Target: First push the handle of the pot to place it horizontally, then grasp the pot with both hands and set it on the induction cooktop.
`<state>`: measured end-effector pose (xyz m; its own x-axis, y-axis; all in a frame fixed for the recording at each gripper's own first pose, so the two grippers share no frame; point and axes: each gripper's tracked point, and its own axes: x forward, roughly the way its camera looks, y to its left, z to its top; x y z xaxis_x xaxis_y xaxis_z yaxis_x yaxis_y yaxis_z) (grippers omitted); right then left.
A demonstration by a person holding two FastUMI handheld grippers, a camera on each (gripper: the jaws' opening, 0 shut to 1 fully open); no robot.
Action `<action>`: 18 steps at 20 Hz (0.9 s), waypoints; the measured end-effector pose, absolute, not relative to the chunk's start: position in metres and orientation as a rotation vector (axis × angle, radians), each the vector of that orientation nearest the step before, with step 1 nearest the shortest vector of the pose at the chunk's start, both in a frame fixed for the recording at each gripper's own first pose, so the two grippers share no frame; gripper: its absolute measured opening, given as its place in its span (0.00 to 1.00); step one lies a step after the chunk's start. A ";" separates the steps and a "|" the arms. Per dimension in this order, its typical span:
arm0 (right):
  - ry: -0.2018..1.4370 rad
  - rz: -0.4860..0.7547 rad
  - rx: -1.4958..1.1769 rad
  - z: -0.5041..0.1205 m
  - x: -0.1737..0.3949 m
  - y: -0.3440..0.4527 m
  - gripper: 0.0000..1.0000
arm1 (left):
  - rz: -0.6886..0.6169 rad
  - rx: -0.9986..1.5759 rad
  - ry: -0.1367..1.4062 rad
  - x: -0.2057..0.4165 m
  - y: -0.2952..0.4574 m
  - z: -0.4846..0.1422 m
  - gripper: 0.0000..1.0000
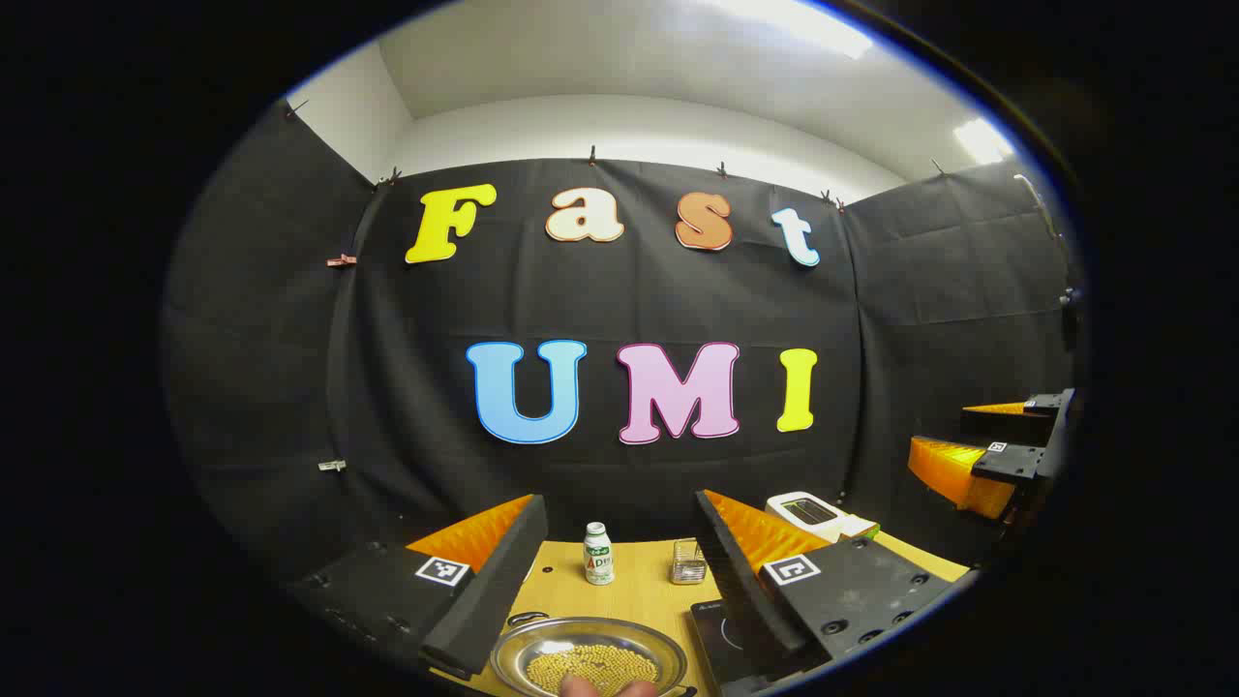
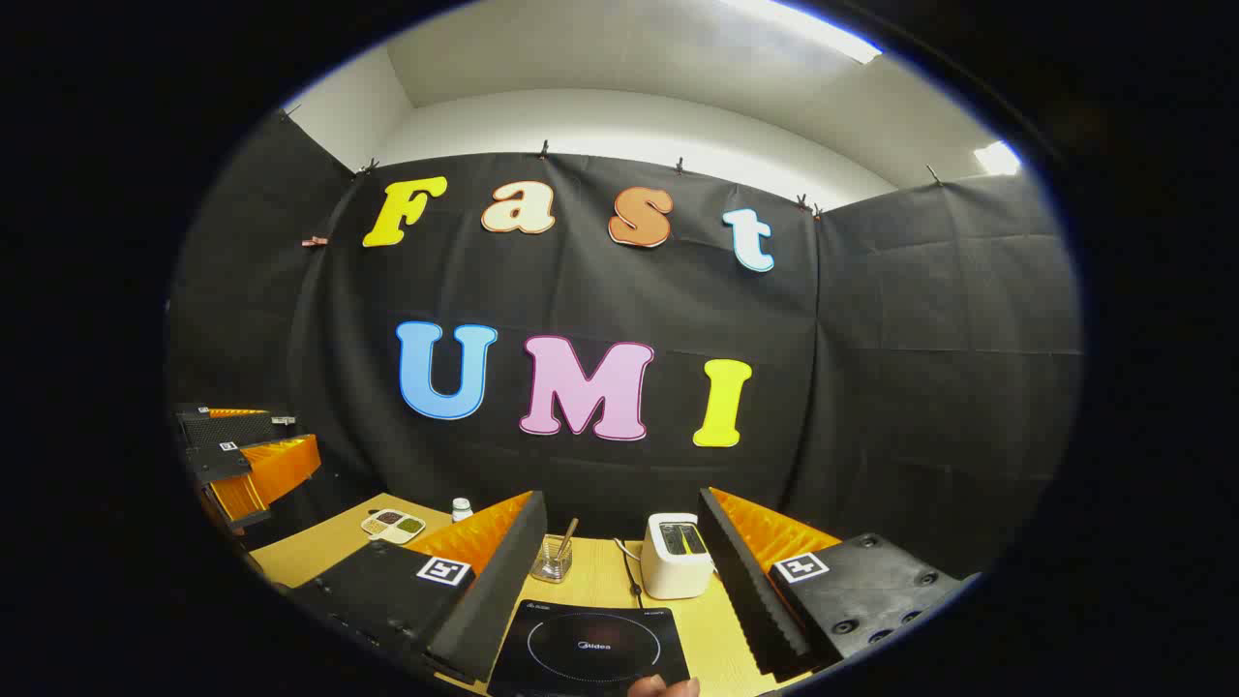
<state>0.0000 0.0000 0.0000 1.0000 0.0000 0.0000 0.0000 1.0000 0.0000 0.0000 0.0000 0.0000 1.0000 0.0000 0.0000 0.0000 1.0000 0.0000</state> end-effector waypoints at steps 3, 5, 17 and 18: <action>-0.002 0.003 0.000 0.001 -0.003 0.001 0.98 | -0.001 0.009 -0.010 -0.003 -0.002 0.003 0.94; -0.001 0.004 0.002 0.001 -0.004 0.000 0.98 | -0.002 0.012 -0.014 -0.005 -0.003 0.004 0.94; -0.002 -0.005 0.004 0.001 -0.008 -0.007 0.98 | -0.001 0.010 -0.016 -0.008 -0.008 0.005 0.94; -0.002 -0.006 0.004 0.001 -0.008 -0.007 0.98 | -0.001 0.009 -0.017 -0.008 -0.008 0.006 0.94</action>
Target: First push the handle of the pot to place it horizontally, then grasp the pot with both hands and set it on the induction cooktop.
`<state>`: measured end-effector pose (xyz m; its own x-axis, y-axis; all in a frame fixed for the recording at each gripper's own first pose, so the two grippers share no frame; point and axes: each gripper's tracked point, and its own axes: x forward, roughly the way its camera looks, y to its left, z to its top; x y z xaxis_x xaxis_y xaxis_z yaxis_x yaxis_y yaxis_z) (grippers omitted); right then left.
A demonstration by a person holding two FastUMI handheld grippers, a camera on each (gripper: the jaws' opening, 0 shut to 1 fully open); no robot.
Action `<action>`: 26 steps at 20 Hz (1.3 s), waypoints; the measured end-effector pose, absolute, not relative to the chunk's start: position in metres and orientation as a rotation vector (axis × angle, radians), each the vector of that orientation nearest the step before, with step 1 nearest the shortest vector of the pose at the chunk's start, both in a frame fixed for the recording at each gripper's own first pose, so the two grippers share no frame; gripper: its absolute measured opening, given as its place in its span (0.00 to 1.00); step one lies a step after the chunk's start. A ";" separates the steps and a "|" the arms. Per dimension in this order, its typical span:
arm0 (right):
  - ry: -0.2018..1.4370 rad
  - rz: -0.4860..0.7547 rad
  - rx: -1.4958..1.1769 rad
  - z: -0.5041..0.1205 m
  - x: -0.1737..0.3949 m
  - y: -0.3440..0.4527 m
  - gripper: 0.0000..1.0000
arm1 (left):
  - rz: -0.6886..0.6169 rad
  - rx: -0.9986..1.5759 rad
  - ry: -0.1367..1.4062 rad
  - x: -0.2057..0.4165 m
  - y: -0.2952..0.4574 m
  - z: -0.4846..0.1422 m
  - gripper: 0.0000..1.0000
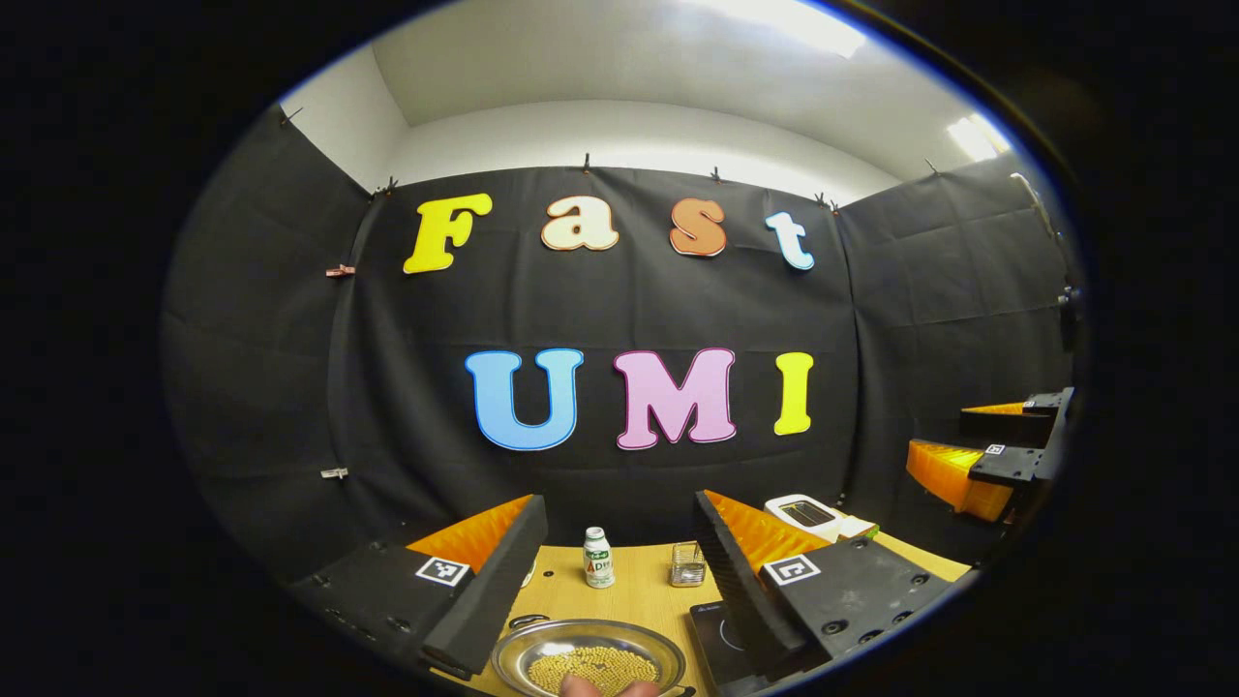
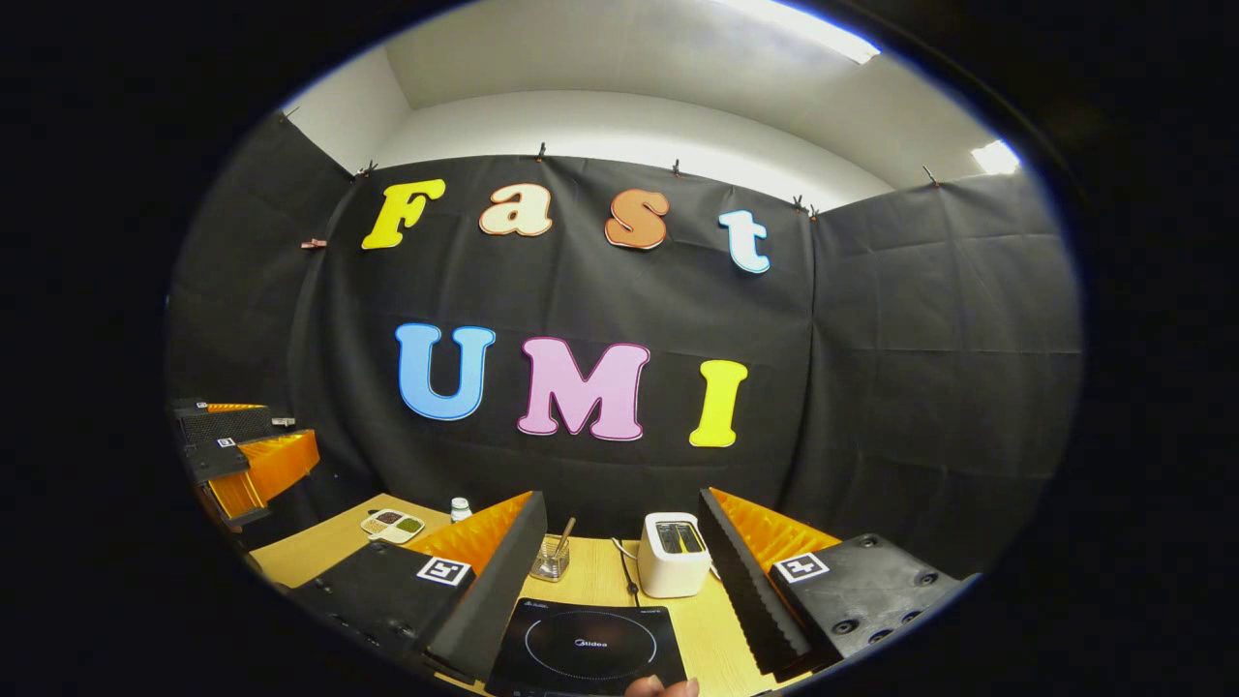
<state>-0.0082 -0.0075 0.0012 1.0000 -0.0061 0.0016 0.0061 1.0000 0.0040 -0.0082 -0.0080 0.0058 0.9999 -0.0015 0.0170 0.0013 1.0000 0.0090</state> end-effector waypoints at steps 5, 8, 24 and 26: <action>-0.004 -0.009 -0.001 0.001 -0.009 -0.010 0.98 | -0.017 -0.001 -0.014 -0.008 -0.011 0.004 0.92; -0.005 -0.010 -0.010 0.001 -0.010 -0.011 0.98 | -0.028 -0.010 -0.055 -0.016 -0.009 0.015 0.41; -0.002 0.005 -0.013 -0.014 -0.014 -0.013 0.98 | -0.290 -0.018 0.424 -0.047 -0.030 -0.113 0.05; 0.006 0.009 -0.008 -0.019 -0.011 -0.017 0.98 | -0.347 -0.029 0.571 -0.062 -0.034 -0.153 0.05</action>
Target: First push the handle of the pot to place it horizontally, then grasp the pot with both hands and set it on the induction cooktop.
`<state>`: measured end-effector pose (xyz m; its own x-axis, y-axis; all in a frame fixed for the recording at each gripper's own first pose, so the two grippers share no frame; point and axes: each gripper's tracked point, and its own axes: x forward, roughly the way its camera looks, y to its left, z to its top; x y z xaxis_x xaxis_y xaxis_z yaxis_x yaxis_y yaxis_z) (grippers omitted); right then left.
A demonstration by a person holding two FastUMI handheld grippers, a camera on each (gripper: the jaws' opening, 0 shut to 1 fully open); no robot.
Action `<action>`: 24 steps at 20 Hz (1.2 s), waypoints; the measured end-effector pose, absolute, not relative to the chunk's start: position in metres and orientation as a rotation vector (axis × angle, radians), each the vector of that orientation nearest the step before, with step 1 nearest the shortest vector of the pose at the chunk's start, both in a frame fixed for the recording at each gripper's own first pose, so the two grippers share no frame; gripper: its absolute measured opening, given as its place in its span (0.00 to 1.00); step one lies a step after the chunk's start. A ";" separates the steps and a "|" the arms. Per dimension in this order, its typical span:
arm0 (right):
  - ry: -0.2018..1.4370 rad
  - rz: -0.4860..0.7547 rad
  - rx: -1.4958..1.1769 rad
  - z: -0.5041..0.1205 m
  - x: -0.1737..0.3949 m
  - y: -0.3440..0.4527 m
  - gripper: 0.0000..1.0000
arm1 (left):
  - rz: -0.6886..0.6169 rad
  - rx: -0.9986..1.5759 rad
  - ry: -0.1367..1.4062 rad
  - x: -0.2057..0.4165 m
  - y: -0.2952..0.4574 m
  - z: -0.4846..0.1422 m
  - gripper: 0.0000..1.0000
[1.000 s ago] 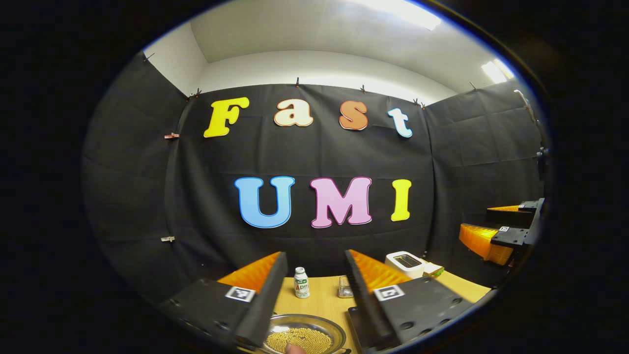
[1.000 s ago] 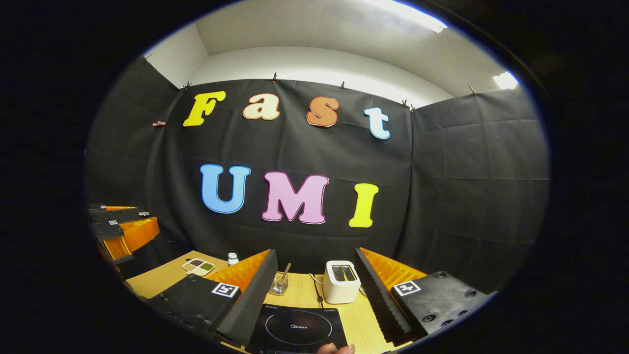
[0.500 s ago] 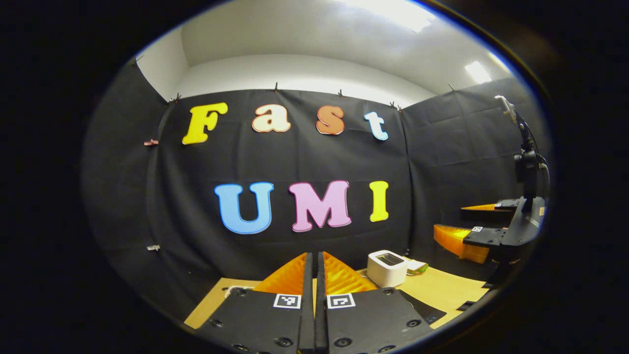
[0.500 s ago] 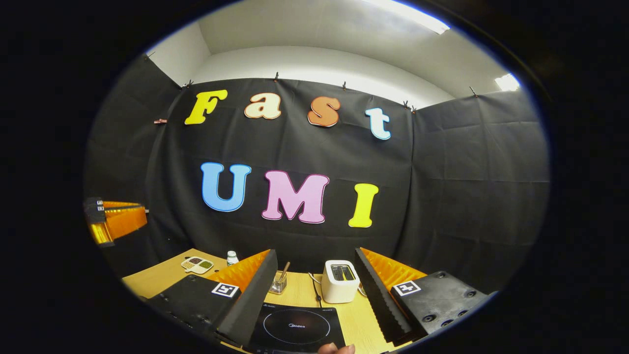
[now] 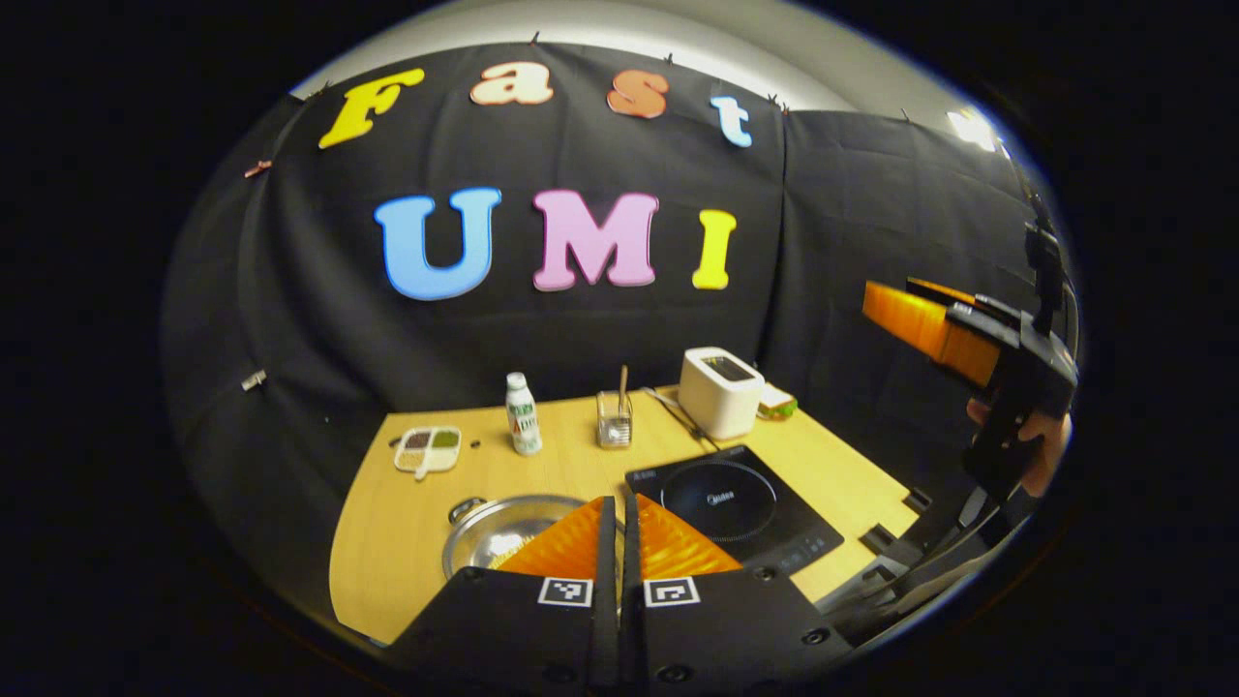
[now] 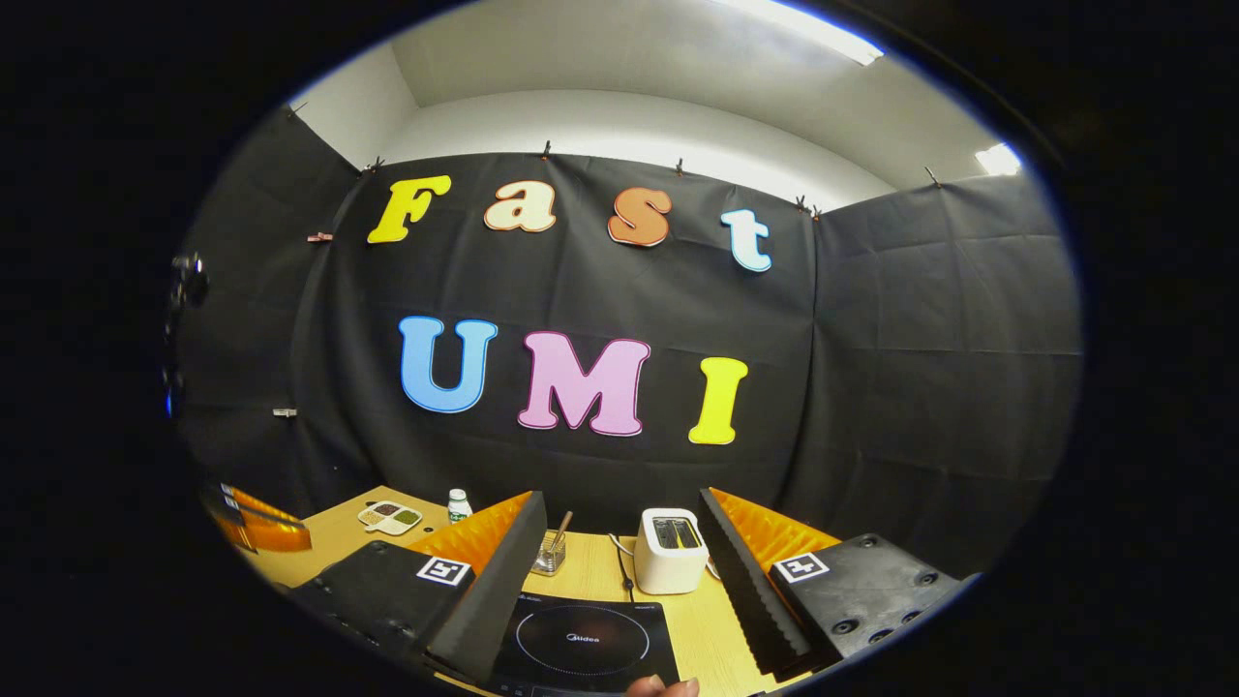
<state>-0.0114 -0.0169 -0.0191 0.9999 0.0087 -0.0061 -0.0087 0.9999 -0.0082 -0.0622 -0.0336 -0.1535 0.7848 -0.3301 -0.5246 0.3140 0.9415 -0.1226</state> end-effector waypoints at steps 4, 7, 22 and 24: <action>0.020 0.009 -0.016 -0.028 -0.009 -0.030 0.96 | -0.475 -0.107 0.895 -0.100 -0.046 -0.229 0.05; 0.009 -0.005 -0.015 -0.028 -0.009 -0.045 0.98 | -0.475 -0.029 1.077 -0.118 -0.030 -0.278 0.05; 0.049 -0.093 0.036 -0.050 -0.006 -0.119 0.98 | -0.446 0.072 1.378 -0.110 -0.044 -0.393 0.05; 0.049 -0.095 0.036 -0.051 -0.004 -0.124 0.96 | -0.438 0.081 1.357 -0.102 -0.045 -0.390 0.05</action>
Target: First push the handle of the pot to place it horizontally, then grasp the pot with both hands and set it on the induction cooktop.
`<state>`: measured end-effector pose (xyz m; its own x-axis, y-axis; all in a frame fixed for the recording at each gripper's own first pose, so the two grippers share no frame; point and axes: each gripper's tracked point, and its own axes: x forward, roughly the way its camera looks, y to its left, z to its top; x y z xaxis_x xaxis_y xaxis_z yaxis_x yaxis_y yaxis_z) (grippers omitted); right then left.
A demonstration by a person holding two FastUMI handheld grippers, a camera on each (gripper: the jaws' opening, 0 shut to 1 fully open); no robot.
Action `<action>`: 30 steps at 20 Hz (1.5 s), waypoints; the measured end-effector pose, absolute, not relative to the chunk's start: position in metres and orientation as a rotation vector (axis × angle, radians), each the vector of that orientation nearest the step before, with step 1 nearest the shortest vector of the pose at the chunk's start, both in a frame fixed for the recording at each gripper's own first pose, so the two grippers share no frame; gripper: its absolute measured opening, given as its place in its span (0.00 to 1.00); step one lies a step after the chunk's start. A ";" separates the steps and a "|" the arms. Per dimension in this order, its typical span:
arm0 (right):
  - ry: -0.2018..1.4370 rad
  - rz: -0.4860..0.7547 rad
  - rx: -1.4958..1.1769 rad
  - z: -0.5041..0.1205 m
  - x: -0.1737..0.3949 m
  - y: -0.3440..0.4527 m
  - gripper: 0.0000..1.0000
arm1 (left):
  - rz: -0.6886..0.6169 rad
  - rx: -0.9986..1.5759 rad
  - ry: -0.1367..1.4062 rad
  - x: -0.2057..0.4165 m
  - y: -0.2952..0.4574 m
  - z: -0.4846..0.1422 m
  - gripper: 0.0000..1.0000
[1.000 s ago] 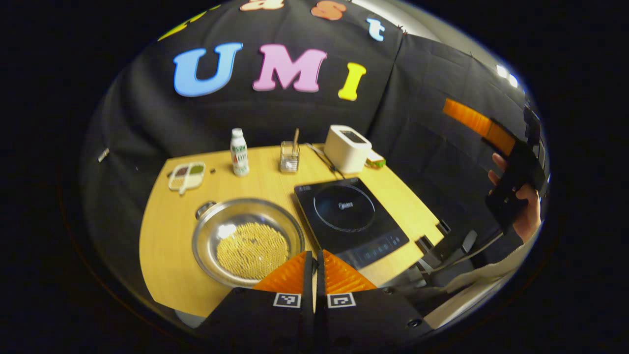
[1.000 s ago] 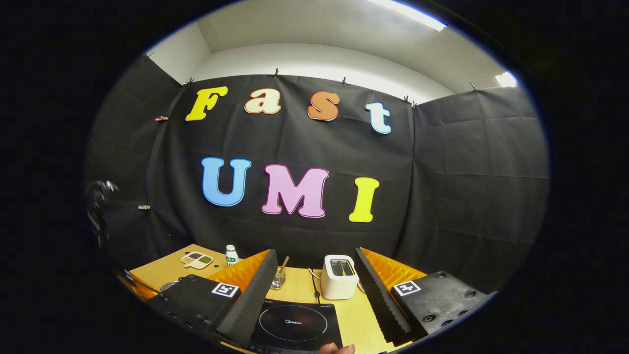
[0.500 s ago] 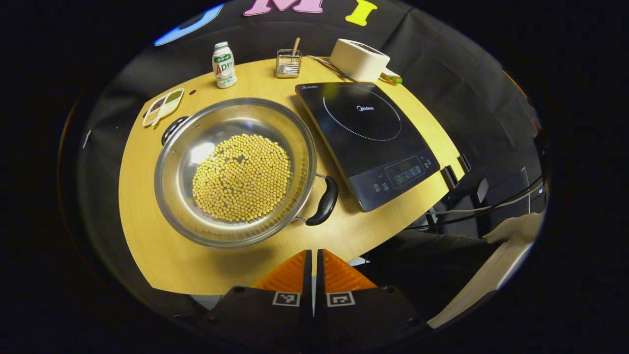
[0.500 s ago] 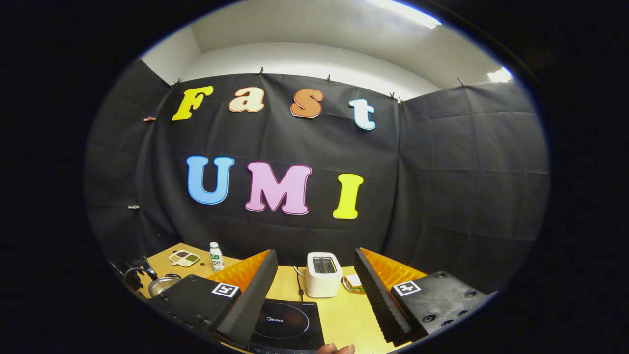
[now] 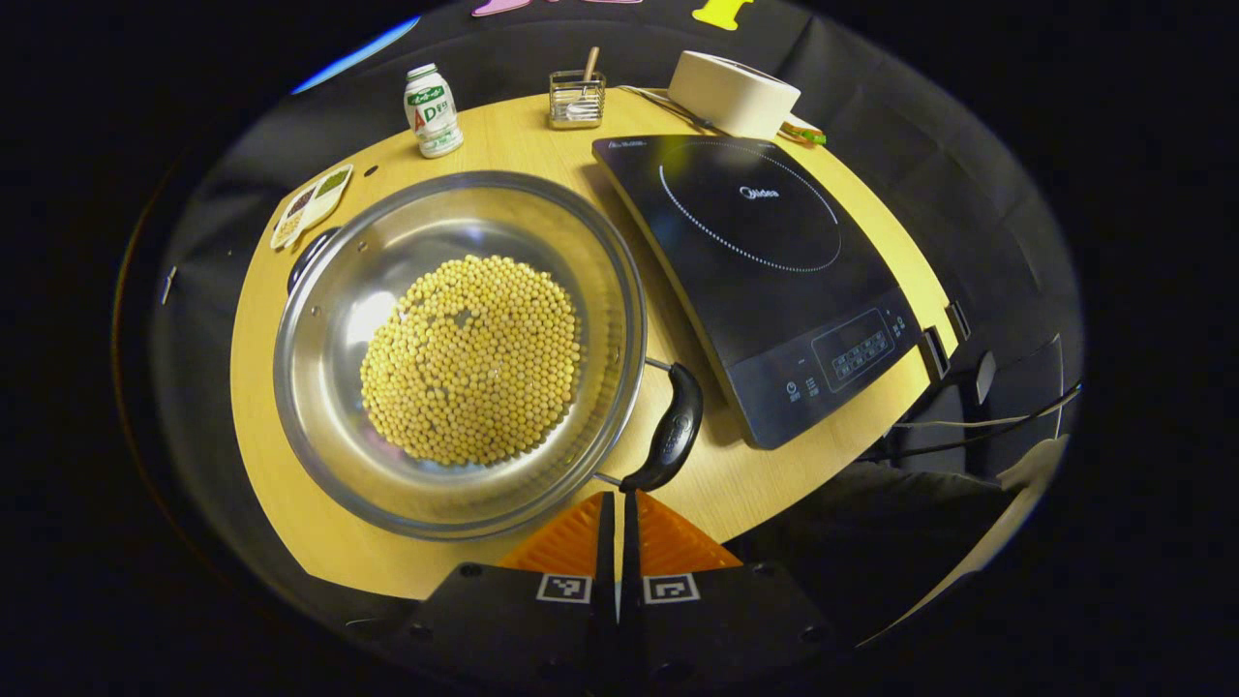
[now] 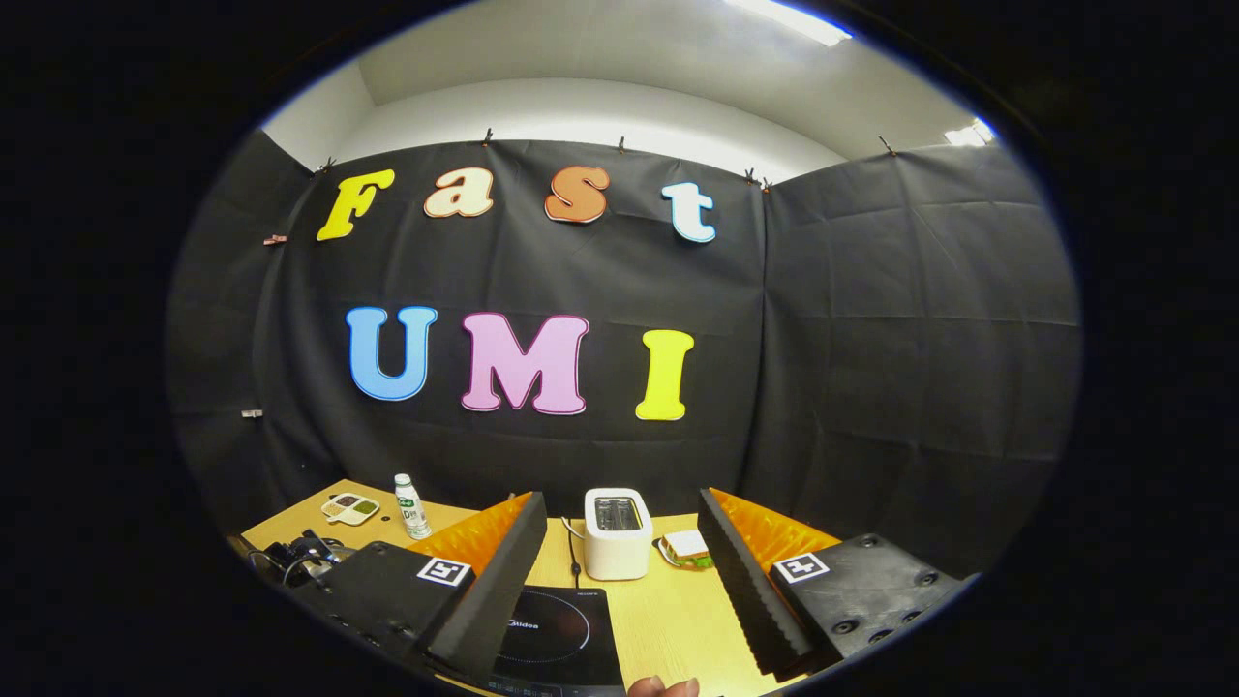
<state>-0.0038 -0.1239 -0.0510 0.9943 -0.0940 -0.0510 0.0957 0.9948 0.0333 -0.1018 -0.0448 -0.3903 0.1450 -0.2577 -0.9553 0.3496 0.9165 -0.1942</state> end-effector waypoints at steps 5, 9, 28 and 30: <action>0.052 -0.094 0.042 -0.054 0.003 -0.132 0.98 | -0.424 0.066 1.364 -0.090 -0.052 -0.388 0.05; 0.052 -0.091 0.037 -0.056 0.008 -0.135 0.97 | -0.430 0.142 1.413 -0.101 -0.039 -0.393 0.05; 0.080 -0.101 0.010 -0.072 0.038 -0.146 0.98 | -0.358 0.095 1.343 -0.019 -0.092 -0.404 0.05; 0.084 -0.104 0.006 -0.074 0.043 -0.148 0.97 | -0.348 0.093 1.331 -0.006 -0.095 -0.405 0.05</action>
<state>0.0434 -0.1477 -0.0743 0.9911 -0.1031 -0.0842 0.1036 0.9946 0.0020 -0.0056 -0.0952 -0.4048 0.1940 -0.1955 -0.9613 0.3004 0.9447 -0.1315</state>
